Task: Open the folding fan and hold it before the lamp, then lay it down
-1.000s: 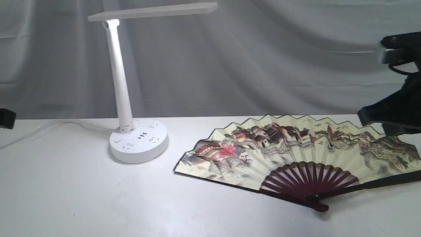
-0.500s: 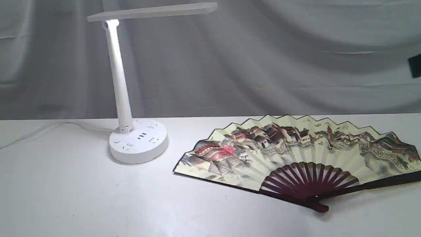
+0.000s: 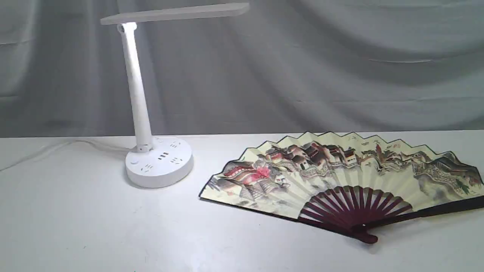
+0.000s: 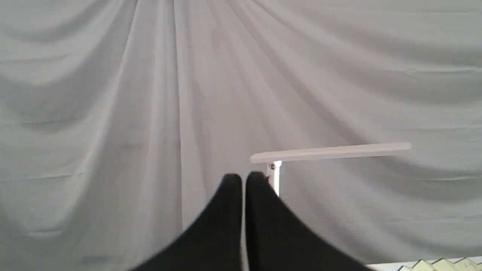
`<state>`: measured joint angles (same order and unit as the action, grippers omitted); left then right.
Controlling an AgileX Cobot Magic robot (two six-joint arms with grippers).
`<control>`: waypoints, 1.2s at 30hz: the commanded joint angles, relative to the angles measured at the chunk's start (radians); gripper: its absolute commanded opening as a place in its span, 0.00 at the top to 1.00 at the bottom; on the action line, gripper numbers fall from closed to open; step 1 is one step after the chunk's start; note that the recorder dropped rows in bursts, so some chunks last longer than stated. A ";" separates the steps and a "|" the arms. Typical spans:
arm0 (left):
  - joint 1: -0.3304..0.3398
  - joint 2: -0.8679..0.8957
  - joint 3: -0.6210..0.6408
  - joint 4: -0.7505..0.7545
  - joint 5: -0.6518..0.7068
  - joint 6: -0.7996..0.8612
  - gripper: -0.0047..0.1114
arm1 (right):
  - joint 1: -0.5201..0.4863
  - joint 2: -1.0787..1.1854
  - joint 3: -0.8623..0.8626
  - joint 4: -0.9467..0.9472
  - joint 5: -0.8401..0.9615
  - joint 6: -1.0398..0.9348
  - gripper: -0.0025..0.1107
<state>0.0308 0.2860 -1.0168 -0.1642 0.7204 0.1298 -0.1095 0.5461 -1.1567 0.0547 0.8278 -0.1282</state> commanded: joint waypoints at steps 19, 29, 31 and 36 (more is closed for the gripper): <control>0.000 -0.286 0.006 0.003 0.209 -0.018 0.96 | 0.001 -0.546 0.158 -0.026 0.229 0.021 0.98; 0.000 -0.286 0.113 -0.015 0.086 -0.024 0.96 | 0.001 -0.546 0.334 -0.036 0.049 0.078 0.98; 0.000 -0.286 0.160 -0.017 0.050 -0.024 0.96 | 0.001 -0.546 0.406 -0.036 -0.040 0.078 0.98; 0.000 -0.286 0.294 -0.017 -0.028 -0.024 0.96 | 0.001 -0.546 0.585 -0.045 -0.285 0.082 0.98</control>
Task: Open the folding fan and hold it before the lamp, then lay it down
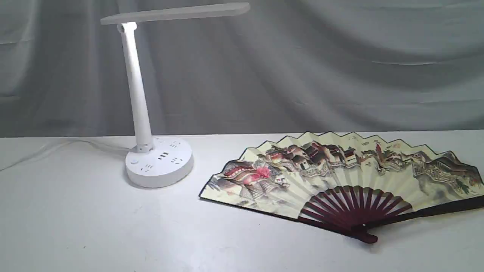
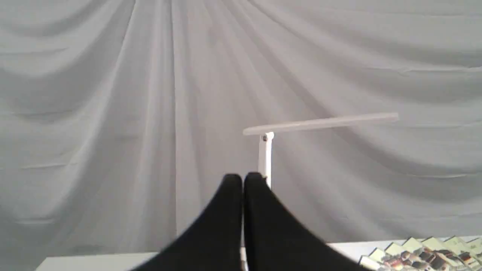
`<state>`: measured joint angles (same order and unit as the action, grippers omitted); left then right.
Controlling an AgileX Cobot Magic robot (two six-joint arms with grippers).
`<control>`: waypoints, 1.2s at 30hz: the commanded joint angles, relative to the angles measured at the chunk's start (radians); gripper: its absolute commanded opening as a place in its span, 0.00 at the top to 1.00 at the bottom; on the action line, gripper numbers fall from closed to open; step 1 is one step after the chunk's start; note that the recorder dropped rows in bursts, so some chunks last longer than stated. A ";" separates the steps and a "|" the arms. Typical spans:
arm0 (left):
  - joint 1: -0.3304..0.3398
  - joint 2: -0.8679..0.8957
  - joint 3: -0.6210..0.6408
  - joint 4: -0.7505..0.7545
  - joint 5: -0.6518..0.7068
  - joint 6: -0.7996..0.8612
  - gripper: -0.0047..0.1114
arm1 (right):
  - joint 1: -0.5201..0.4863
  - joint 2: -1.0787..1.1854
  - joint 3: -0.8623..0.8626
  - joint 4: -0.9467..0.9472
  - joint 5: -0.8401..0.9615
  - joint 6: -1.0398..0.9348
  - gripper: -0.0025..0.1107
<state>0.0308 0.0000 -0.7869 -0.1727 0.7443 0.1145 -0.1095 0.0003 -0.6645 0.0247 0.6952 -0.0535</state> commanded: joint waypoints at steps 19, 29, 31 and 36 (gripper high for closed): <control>0.000 0.000 0.567 -0.027 -0.469 -0.009 0.96 | 0.001 0.000 0.611 -0.047 -0.623 -0.041 0.98; 0.000 0.000 0.787 -0.027 -0.563 -0.006 0.96 | 0.001 0.000 0.664 -0.066 -0.541 -0.052 0.98; 0.000 0.000 0.787 -0.027 -0.533 -0.006 0.96 | 0.001 0.000 0.664 -0.066 -0.534 -0.052 0.98; 0.000 0.000 0.787 0.022 -0.546 -0.002 0.96 | 0.001 0.000 0.664 -0.059 -0.532 -0.051 0.98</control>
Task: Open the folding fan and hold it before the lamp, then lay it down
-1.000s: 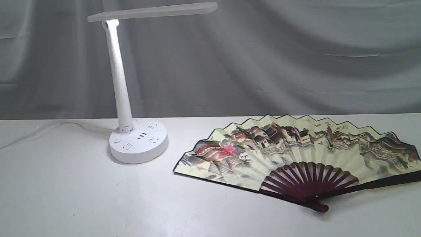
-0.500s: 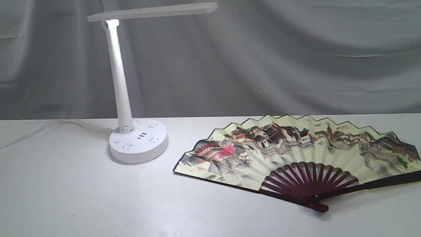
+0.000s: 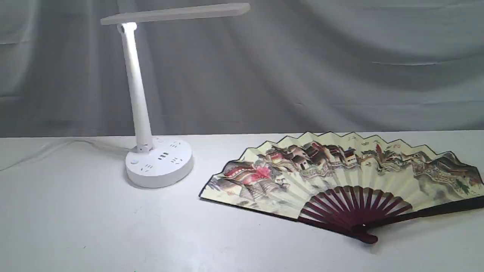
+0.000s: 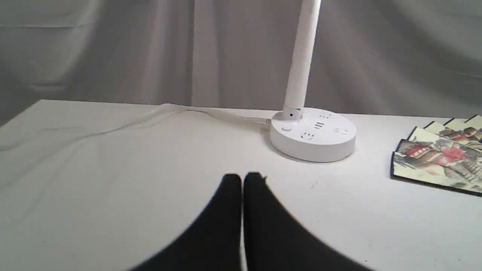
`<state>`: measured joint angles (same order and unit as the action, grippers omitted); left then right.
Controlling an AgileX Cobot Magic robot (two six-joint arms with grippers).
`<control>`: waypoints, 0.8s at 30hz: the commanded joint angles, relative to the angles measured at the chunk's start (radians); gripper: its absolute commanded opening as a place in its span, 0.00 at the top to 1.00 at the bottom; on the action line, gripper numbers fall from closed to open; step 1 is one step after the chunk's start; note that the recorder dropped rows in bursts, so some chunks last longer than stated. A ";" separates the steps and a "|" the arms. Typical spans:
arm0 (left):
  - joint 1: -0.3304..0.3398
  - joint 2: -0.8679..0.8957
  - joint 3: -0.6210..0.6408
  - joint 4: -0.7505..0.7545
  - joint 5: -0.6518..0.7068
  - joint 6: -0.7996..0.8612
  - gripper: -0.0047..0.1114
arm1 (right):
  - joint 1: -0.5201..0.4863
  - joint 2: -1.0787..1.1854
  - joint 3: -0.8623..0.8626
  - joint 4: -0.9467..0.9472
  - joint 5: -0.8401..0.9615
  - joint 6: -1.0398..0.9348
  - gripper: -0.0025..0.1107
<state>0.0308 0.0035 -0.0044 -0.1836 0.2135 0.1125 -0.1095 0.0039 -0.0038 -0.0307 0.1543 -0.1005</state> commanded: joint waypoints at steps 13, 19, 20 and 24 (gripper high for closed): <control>0.000 -0.004 0.004 0.135 -0.008 -0.025 0.96 | 0.001 -0.004 0.004 0.046 0.013 0.005 0.98; 0.000 -0.004 0.004 0.147 -0.008 -0.022 0.96 | 0.001 -0.004 0.004 0.039 0.009 0.001 0.98; 0.000 -0.004 0.004 0.147 -0.008 -0.022 0.96 | 0.001 -0.004 0.004 0.039 0.009 0.002 0.98; 0.000 -0.004 0.004 0.144 -0.008 -0.027 0.96 | 0.001 -0.004 0.004 0.039 0.009 0.002 0.98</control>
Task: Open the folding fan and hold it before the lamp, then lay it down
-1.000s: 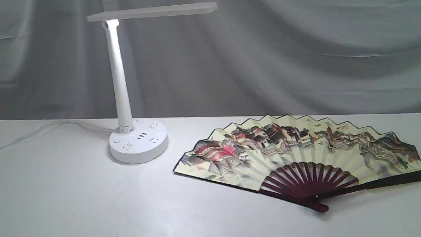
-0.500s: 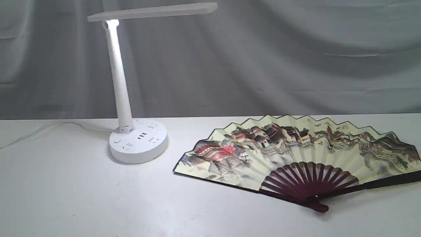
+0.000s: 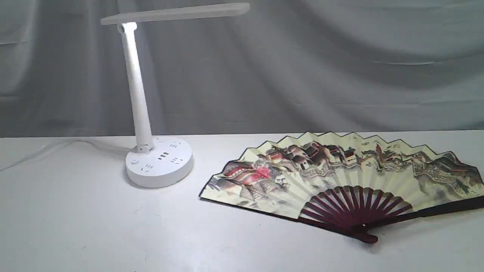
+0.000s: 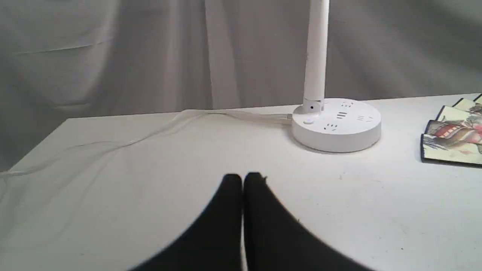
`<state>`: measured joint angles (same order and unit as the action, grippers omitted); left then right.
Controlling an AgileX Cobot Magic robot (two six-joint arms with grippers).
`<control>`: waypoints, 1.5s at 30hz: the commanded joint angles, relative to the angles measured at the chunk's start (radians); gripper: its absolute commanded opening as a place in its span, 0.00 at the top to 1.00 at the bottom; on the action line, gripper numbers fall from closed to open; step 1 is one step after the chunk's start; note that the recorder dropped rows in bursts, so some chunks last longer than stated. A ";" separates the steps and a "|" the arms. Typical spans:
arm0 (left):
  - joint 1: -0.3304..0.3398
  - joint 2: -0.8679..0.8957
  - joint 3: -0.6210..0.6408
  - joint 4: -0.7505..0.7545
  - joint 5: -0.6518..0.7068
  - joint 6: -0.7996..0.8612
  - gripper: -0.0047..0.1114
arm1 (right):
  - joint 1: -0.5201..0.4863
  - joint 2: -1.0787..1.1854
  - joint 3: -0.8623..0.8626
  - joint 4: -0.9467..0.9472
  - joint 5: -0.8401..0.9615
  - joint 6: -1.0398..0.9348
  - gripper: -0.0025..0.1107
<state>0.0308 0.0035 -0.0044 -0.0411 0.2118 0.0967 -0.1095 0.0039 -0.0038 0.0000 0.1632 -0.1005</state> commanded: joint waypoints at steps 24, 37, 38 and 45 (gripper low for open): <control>-0.043 -0.004 0.004 0.008 -0.006 -0.008 0.96 | 0.001 -0.004 0.004 0.010 0.000 0.005 0.98; -0.042 -0.004 0.004 -0.004 -0.006 -0.017 0.96 | 0.001 -0.004 0.004 0.010 0.000 0.003 0.98; -0.042 -0.004 0.004 -0.004 -0.006 -0.017 0.96 | 0.001 -0.004 0.004 0.010 0.000 0.003 0.98; -0.042 -0.004 0.004 -0.004 -0.006 -0.017 0.96 | 0.001 -0.004 0.004 0.010 0.000 0.005 0.98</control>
<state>-0.0051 0.0035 -0.0044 -0.0380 0.2118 0.0891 -0.1095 0.0039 -0.0038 0.0000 0.1632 -0.0987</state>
